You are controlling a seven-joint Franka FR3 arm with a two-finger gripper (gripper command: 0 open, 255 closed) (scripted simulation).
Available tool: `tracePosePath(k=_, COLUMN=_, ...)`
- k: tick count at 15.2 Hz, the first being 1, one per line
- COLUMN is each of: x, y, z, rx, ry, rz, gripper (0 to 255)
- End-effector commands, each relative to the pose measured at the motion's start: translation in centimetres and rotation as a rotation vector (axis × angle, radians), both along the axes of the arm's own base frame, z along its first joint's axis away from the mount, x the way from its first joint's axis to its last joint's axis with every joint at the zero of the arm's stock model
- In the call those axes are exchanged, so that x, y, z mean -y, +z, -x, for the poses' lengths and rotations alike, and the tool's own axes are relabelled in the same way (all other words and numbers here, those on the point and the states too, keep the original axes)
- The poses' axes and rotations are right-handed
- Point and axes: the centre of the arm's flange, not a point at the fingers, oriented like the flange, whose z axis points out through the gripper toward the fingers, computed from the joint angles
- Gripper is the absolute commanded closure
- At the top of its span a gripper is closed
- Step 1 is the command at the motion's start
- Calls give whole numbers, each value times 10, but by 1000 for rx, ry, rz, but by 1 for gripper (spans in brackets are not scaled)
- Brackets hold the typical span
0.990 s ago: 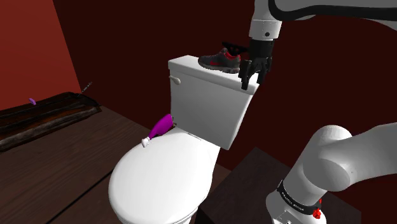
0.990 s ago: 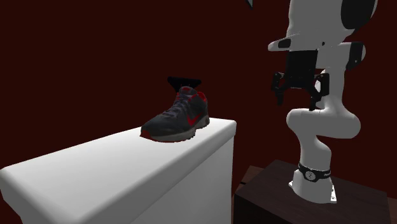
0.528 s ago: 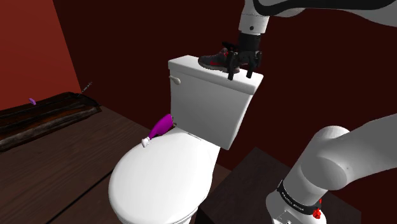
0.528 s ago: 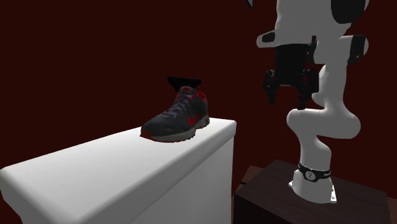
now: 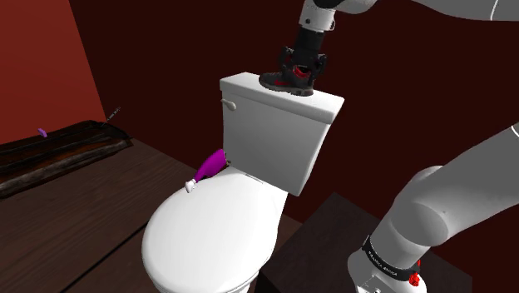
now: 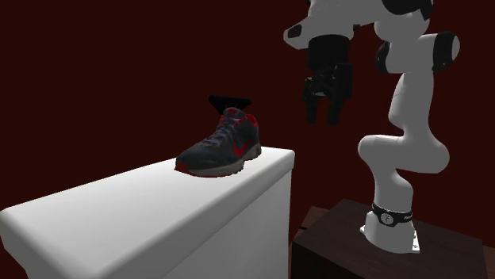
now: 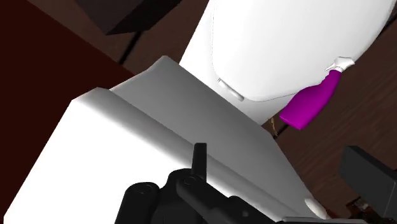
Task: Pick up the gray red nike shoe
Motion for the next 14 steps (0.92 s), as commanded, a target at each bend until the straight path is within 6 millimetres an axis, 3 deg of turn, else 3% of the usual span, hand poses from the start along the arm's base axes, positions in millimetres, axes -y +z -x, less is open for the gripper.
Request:
tracePosePath(k=1, x=16, y=5, z=-17, rx=31, ry=-82, rz=-10, gripper=0)
tracePosePath(k=8, x=76, y=30, z=-62, rx=134, ry=-355, rz=-44, gripper=0)
tracePosePath(k=13, x=126, y=48, z=-82, rx=208, ry=-550, rz=-68, gripper=0)
tracePosePath(k=14, x=127, y=49, z=-83, rx=209, ry=-553, rz=-69, gripper=0)
